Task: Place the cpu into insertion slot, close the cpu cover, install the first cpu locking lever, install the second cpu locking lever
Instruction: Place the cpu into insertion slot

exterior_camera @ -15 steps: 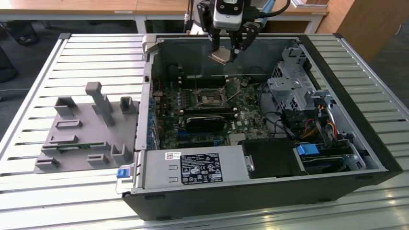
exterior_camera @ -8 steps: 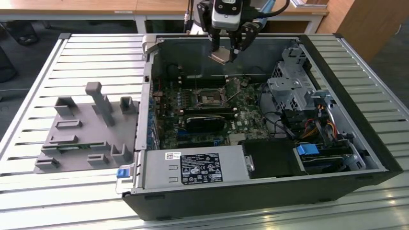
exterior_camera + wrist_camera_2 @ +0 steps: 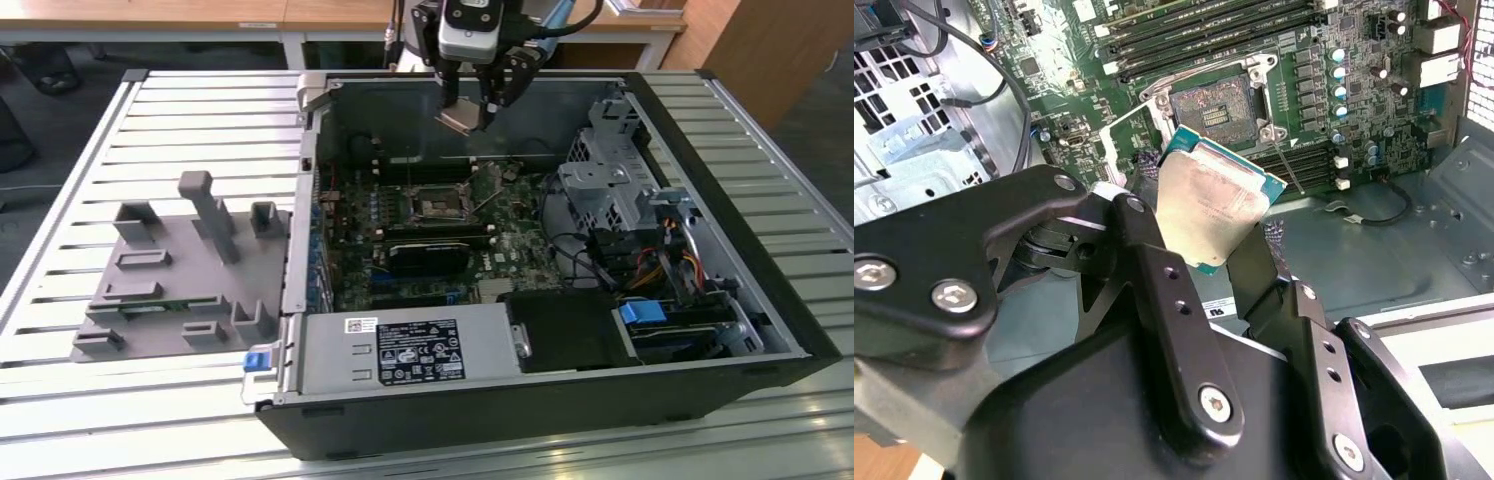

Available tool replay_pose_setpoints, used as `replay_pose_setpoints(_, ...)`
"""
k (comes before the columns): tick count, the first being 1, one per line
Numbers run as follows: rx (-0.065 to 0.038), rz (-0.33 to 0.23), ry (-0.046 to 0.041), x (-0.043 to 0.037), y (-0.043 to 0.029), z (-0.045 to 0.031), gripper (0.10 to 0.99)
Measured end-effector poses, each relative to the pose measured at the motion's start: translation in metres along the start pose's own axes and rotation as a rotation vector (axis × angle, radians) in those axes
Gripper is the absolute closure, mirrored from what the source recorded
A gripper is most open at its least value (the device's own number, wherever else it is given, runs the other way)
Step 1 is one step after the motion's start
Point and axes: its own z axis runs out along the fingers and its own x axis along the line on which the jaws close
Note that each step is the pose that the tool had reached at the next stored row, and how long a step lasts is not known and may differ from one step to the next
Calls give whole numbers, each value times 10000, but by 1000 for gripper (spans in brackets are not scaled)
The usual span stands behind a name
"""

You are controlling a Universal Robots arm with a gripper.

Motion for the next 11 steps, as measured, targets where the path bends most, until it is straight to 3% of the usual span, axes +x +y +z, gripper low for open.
replay_pose_setpoints(11, -3, 112, -8, 3, -4, 1, 561)
